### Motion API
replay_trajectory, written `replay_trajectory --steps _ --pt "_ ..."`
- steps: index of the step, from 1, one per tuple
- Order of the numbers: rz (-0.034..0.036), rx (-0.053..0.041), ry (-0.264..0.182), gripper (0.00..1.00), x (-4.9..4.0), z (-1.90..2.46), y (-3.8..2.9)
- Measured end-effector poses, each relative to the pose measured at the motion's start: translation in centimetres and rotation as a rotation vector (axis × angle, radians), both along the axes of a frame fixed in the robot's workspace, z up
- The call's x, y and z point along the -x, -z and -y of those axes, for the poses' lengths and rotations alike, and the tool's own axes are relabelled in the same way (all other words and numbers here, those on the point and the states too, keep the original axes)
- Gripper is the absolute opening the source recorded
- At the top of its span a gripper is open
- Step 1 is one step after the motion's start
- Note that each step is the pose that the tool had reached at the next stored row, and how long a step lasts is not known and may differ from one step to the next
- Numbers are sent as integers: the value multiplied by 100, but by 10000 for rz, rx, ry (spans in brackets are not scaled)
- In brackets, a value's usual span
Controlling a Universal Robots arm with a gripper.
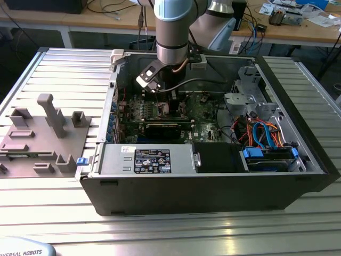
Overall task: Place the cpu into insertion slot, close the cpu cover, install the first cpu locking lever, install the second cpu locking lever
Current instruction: 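Place the cpu into insertion slot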
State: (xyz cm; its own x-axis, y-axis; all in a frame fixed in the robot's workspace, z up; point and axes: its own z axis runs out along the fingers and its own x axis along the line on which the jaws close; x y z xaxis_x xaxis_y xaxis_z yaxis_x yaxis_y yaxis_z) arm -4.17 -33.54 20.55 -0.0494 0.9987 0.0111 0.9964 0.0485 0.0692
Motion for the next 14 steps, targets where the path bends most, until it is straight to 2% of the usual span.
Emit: replay_trajectory --steps 14 --pt "-1 -19 -169 54 16 13 53"
